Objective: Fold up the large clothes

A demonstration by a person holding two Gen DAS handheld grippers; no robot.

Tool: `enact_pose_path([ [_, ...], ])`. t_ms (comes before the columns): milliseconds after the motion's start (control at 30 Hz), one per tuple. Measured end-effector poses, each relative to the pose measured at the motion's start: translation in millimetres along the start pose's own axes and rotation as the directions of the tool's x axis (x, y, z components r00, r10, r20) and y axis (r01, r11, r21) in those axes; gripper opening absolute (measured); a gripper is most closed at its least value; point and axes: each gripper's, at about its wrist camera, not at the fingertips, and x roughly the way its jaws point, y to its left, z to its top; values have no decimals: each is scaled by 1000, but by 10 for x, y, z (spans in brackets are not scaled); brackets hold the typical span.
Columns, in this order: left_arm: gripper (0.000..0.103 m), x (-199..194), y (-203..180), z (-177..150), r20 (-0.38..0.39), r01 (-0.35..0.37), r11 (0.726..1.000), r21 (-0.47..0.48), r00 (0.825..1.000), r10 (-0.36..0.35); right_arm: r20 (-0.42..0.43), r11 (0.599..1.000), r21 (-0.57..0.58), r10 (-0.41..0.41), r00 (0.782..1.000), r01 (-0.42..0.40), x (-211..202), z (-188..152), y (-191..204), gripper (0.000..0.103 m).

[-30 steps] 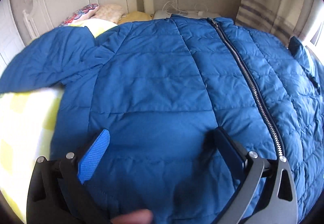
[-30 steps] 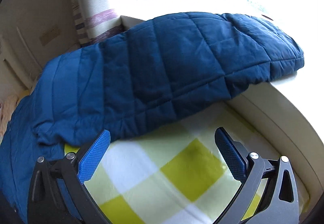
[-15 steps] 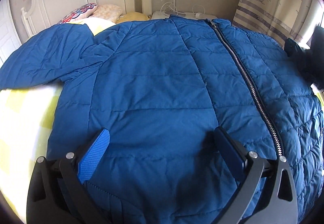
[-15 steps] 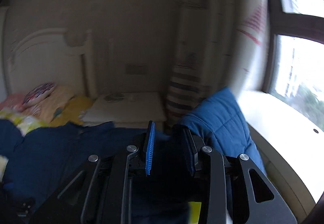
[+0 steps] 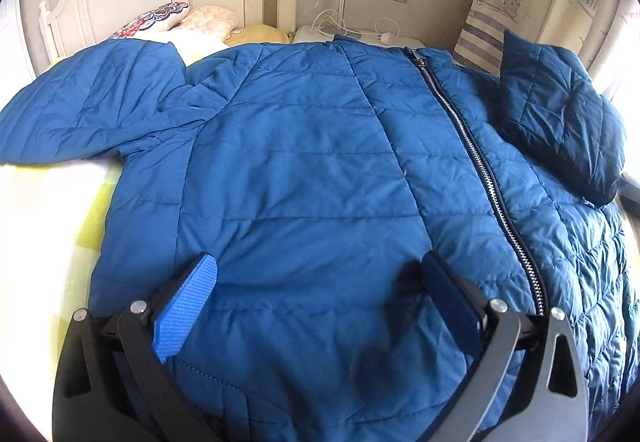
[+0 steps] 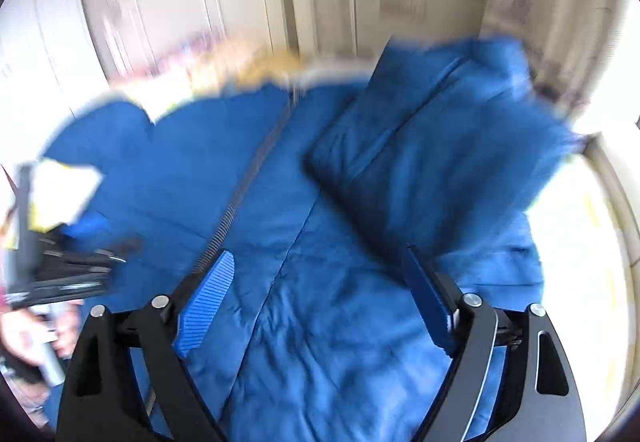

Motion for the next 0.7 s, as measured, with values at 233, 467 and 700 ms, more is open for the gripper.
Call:
enact_pose_path([
  [233, 101, 27, -34, 2, -4, -33, 999, 25, 999, 33, 36, 943, 328, -76, 996, 59, -44, -7, -990, 79],
  [467, 101, -13, -7, -5, 11, -15, 1000, 5, 1000, 15, 83, 972, 234, -42, 996, 22, 145, 199, -809, 24],
  [700, 101, -51, 20, 11, 32, 12, 1000, -15, 999, -12, 212, 983, -16, 181, 960, -181, 10, 1091, 325, 23],
])
